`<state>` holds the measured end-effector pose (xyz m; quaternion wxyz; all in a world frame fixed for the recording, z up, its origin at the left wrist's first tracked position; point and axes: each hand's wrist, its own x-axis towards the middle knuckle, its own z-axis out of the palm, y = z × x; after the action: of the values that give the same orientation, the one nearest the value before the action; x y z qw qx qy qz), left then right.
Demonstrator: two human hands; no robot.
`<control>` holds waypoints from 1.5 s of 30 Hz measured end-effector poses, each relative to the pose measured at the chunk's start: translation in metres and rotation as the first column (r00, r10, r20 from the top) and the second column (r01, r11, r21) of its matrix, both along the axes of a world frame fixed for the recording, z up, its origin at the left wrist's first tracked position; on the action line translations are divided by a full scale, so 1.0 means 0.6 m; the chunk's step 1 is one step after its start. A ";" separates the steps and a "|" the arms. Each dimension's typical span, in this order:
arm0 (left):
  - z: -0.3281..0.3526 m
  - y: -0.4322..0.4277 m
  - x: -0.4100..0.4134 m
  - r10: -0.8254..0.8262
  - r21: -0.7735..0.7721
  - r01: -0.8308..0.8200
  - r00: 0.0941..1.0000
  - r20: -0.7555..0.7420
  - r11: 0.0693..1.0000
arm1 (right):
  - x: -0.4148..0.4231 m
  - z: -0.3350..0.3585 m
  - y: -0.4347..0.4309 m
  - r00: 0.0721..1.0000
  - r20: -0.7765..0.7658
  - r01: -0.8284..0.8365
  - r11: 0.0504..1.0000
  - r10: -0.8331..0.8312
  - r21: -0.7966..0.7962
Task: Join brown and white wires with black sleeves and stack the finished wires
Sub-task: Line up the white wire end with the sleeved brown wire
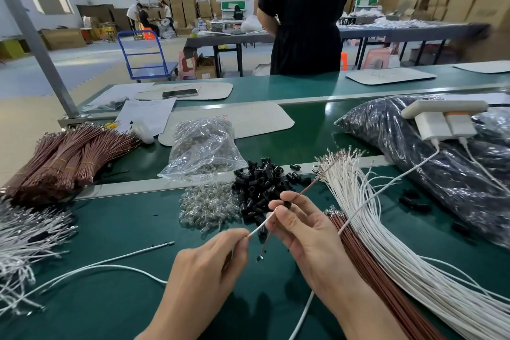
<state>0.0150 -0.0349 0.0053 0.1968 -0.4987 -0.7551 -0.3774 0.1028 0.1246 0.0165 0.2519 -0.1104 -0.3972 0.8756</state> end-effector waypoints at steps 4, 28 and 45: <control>-0.001 -0.007 -0.007 0.013 0.012 -0.014 0.999 0.030 1.000 | 0.002 0.003 0.004 1.000 -0.009 0.011 0.996 -0.012 -0.085; -0.008 -0.001 -0.006 0.072 0.065 -0.068 0.996 -0.061 0.996 | 0.003 -0.003 -0.004 0.991 0.001 -0.133 0.988 0.134 -0.079; -0.028 0.003 0.003 0.026 0.079 -0.061 0.922 0.386 0.995 | -0.002 -0.013 -0.001 0.991 0.035 -0.125 0.991 0.126 -0.039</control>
<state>0.0165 -0.0331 -0.0114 0.0755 -0.3891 -0.7721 -0.4968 0.1019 0.1242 0.0085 0.1868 -0.1063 -0.3917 0.8947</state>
